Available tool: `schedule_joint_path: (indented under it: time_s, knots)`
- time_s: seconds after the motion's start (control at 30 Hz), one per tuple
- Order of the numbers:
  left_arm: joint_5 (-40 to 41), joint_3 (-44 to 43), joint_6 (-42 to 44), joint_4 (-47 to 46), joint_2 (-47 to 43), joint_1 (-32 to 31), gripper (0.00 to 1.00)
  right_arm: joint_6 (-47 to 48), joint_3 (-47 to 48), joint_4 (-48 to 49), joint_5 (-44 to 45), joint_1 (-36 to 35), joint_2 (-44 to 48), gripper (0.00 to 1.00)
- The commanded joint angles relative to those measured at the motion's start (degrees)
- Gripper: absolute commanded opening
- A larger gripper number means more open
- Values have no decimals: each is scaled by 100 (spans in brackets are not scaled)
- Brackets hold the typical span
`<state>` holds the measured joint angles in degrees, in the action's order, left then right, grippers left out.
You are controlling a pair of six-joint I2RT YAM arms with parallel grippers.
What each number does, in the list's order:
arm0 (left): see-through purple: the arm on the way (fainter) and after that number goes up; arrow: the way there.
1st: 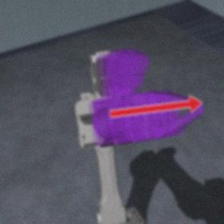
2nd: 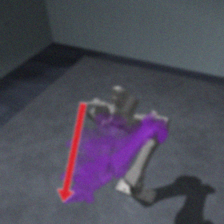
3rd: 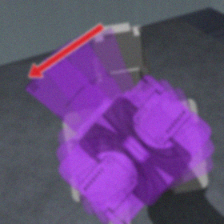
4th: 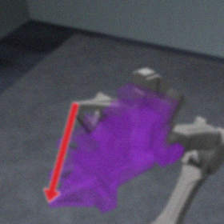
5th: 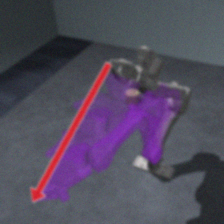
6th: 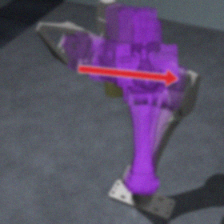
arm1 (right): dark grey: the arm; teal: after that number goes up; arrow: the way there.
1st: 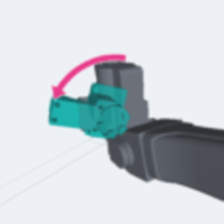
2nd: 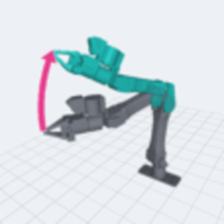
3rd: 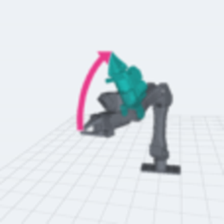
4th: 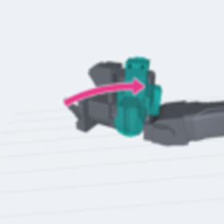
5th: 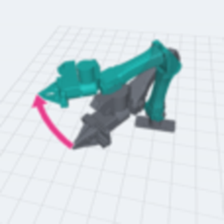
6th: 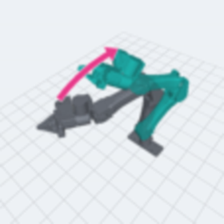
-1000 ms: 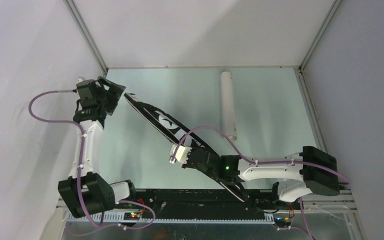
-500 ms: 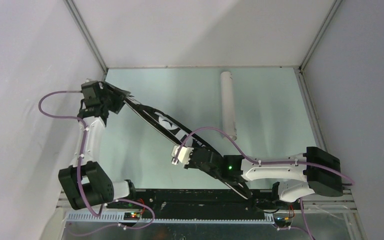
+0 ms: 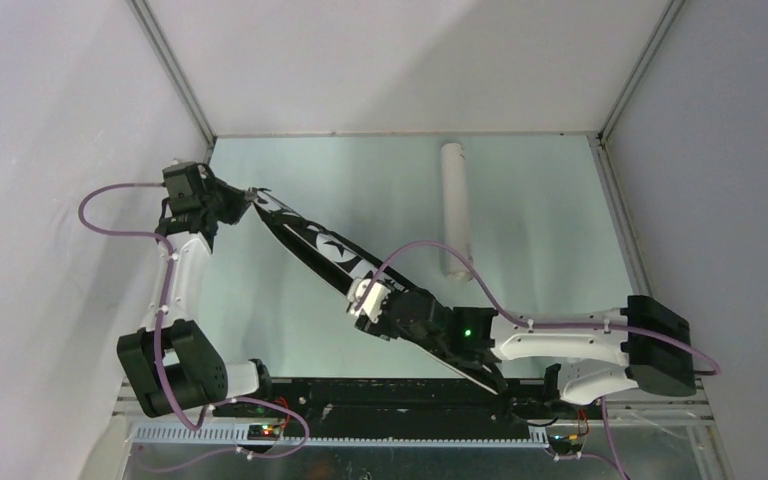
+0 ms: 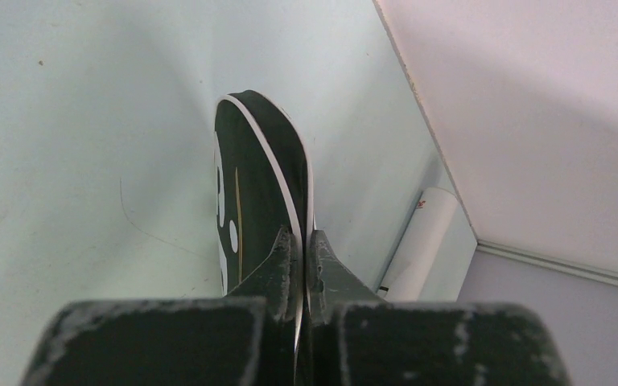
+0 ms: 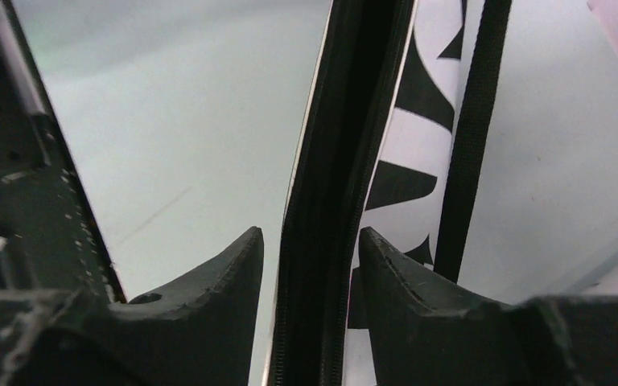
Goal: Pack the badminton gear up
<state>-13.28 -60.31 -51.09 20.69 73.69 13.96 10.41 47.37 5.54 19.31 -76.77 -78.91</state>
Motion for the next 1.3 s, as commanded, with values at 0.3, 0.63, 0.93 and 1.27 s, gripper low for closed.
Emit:
schedule_joint_path:
  time_s: [0.3,0.63,0.93,1.27]
  knots:
    - [-86,114,-172,-291,-301,37,0,-1990,323,161,-625,1309,534,58]
    - [-102,203,-140,-290,-376,37,0,-2124,325,448,-903,1766,-192,62]
    - [-85,272,-77,-269,-446,37,0,-2174,325,836,-1280,2080,-735,44]
    - [-26,322,-97,-280,-523,37,0,-2205,323,892,-1844,2033,-544,0]
